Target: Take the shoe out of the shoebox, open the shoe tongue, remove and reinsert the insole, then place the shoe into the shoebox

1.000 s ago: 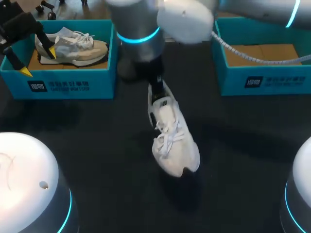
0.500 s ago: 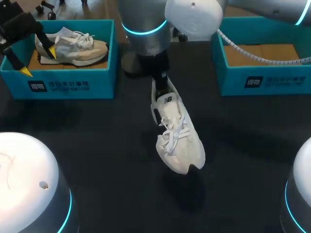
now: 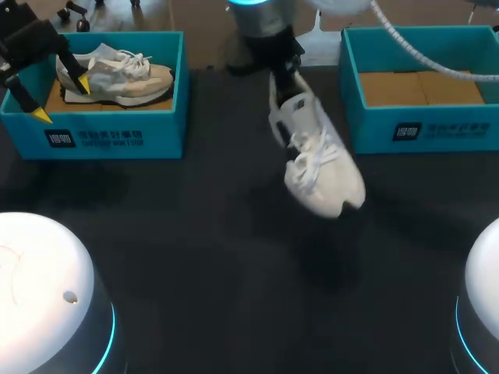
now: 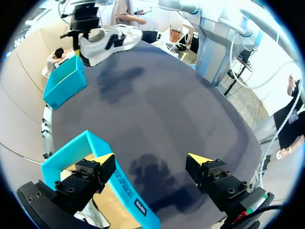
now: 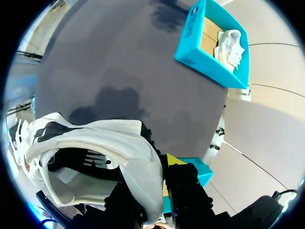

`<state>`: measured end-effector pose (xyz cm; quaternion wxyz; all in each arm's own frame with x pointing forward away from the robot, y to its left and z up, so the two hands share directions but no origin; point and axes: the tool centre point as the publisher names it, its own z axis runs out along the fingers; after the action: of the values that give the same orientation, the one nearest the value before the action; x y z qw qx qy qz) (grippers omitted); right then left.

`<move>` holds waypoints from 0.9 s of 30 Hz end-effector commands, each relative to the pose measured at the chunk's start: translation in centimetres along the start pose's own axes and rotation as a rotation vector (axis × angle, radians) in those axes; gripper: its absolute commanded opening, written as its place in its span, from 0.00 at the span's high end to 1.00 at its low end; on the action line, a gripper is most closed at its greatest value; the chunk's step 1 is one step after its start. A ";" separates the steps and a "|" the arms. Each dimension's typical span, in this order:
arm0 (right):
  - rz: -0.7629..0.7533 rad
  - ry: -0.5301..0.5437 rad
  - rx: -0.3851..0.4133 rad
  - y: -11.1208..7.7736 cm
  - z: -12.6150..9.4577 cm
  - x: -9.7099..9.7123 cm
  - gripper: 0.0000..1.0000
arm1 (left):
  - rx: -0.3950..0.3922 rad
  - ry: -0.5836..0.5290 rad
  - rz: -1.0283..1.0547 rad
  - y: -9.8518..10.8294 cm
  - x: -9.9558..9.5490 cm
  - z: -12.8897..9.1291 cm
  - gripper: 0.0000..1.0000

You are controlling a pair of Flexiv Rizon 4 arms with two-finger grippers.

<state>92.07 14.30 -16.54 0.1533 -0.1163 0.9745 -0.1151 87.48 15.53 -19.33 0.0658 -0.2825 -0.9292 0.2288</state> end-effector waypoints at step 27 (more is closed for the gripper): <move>-0.023 -0.045 -0.040 -14.3 1.1 -5.1 1.00 | -0.002 0.001 0.001 0.0 0.0 0.0 0.00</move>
<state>99.22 5.31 -13.34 0.1707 -0.1255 0.9691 -0.1263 87.48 15.53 -19.33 0.0659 -0.2825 -0.9292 0.2288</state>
